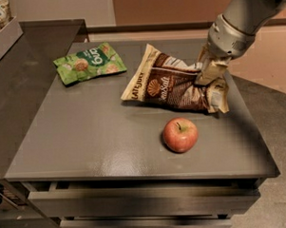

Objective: Move brown chip bag near apple

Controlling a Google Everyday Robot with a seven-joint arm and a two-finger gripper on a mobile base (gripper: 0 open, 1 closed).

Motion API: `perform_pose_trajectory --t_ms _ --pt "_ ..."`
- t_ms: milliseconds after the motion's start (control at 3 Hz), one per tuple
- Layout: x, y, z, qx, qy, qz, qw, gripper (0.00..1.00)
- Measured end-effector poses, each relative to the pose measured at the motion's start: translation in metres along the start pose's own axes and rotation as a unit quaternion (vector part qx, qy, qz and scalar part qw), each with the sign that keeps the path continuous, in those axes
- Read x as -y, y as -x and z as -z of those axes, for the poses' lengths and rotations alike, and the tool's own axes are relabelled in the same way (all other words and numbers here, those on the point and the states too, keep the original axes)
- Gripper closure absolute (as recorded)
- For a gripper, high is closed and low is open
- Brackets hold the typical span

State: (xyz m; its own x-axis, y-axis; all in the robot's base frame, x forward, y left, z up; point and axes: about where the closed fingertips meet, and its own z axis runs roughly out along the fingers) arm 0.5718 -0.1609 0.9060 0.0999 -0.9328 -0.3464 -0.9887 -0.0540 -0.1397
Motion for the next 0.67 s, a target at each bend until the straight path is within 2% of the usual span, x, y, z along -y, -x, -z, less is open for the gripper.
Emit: perform_pose_trajectory --t_ms 667 --pt "-0.0117 0.0020 -0.0038 0.005 0.019 0.009 0.9998 0.36"
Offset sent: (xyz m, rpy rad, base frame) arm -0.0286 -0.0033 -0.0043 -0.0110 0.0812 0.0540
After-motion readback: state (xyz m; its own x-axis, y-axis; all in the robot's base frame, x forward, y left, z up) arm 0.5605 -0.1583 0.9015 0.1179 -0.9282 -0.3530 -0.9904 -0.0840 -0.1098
